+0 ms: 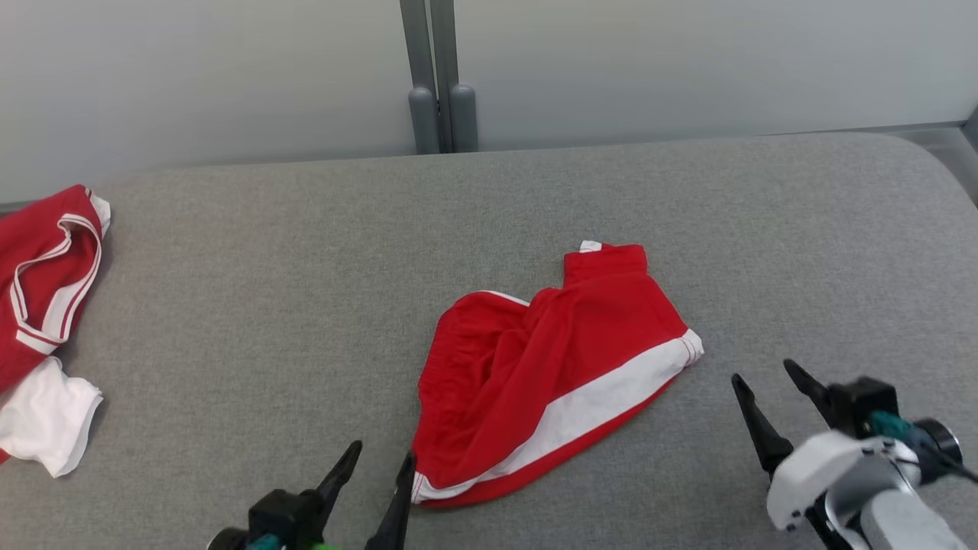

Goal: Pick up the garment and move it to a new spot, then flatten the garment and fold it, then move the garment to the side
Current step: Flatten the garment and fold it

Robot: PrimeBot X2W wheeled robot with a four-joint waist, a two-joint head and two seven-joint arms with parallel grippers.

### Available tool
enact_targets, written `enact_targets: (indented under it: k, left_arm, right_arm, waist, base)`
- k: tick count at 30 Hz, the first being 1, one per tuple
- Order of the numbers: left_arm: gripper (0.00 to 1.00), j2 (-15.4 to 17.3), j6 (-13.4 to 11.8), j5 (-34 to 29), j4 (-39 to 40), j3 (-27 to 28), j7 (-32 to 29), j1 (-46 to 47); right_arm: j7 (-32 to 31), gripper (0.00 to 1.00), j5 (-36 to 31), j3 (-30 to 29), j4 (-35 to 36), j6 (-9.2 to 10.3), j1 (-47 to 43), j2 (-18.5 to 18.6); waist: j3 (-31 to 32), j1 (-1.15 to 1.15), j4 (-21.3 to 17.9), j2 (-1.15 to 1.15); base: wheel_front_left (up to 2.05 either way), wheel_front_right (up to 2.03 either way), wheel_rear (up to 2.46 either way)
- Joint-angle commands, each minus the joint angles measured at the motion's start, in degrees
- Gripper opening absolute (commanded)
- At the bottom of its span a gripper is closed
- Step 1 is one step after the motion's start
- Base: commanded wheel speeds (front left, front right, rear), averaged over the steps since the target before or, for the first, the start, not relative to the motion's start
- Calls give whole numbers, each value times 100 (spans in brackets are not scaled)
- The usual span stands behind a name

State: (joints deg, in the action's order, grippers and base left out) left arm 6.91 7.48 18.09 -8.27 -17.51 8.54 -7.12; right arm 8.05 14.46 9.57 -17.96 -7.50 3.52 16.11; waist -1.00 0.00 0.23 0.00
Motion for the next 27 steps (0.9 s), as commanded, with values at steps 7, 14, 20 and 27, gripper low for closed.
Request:
enact_targets:
  k: [7,14,20,27]
  left_arm:
    - [100,546,-4,640,826,-849,-1499,448]
    - [100,766,-3,798,1046,-928,-1912,626]
    - [100,852,-3,973,1093,-1131,-2006,716]
    - [100,925,-3,1182,1074,-1361,-2024,844]
  right_arm:
    - [-1224,100,996,1154,-629,5,1383,588]
    - [-1371,100,1578,1701,-938,3,1883,882]
    - [-1222,100,1927,2065,-1053,4,2020,1011]
    - [-1069,100,2178,2386,-1175,4,2147,1096]
  waist:
    - [-617,0,316,0]
    - [-817,0,461,0]
    - [-849,0,441,0]
    - [-852,0,381,0]
  base:
    - [0,0,0]
    - [0,0,0]
    - [0,0,0]
    - [0,0,0]
